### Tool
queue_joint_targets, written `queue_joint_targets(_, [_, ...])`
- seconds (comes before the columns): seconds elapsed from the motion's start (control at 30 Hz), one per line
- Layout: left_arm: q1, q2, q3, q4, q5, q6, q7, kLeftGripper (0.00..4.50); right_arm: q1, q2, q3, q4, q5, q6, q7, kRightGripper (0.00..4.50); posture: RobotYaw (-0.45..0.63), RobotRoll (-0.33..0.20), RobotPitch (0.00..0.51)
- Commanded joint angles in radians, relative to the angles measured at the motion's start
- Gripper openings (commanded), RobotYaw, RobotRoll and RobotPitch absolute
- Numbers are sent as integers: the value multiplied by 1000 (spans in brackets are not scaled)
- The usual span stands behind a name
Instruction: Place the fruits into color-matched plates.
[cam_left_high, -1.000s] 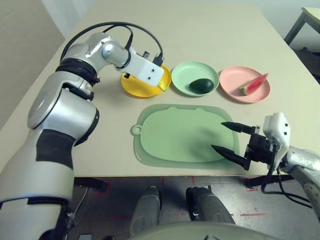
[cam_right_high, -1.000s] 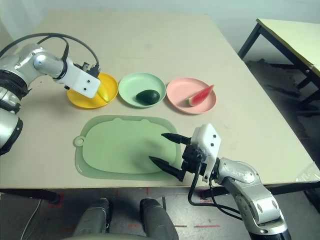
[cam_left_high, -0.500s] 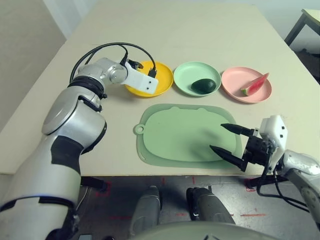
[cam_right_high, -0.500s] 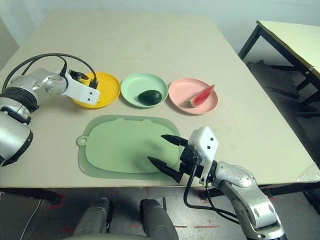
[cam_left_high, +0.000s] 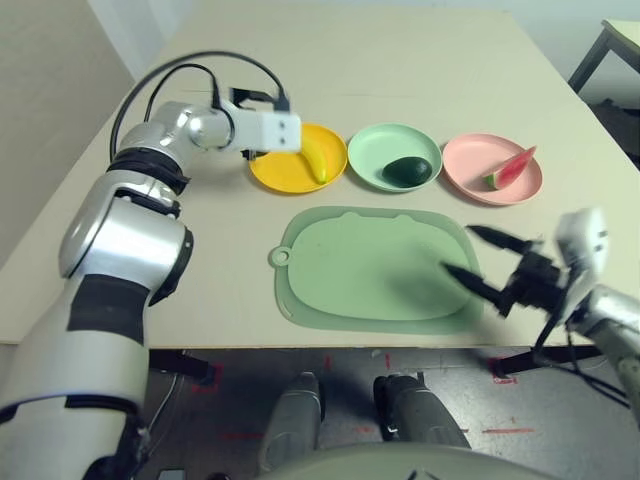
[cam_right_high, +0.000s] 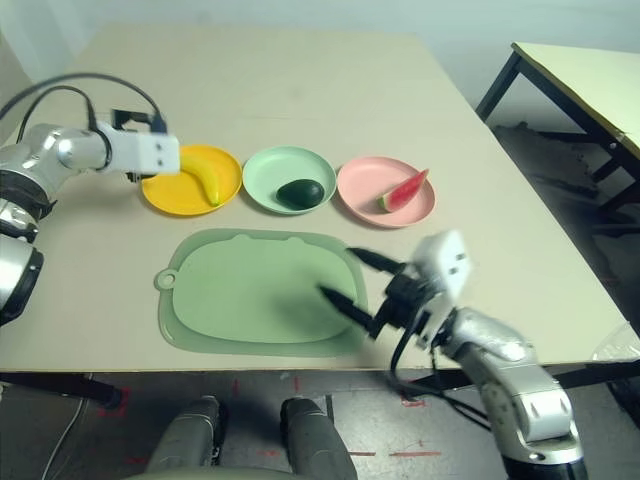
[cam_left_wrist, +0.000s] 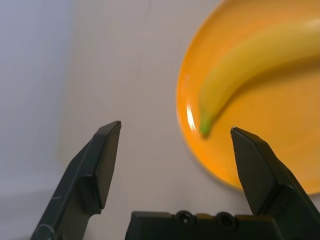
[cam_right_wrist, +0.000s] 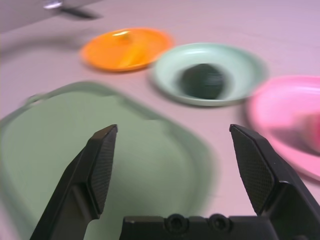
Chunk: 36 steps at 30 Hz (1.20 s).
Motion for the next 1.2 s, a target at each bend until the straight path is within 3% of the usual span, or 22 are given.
queue_joint_targets(0.03, [104,14,165,-42,-186,99,-115,4465,-12,-4,-112,153,0,-16,-35,4500,-103,0,134])
queue_joint_targets(0.17, [286,1,342,-199,-383,255,-145,4465,-110,-36,-158,435,-100,-129,-64,4500,-98,0,124])
queue_joint_targets(0.33, [541,-87,515,-554,-580,527,10,4465,-279,-73,-105,824,-224,-313,-8,4500,-64,0,112])
queue_joint_targets(0.5, [779,-173,553,-935,-647,747,163,4465,-415,-130,-77,1100,-287,-436,69,4500,-29,0,114])
queue_joint_targets(0.63, [919,-194,579,-1072,-667,800,221,4465,-511,-164,-72,1290,-326,-531,66,4500,-20,0,118])
queue_joint_targets(0.77, [974,-169,607,-1096,-664,787,256,4465,-570,-174,-71,1379,-336,-584,69,4500,-3,0,125])
queue_joint_targets(1.0, [924,-122,602,-984,-646,723,258,4465,-599,-186,-93,1454,-326,-615,52,4500,11,0,119])
queue_joint_targets(1.2, [917,-115,580,-1002,-642,729,254,4465,-618,-164,-67,1494,-348,-613,32,4500,11,0,147])
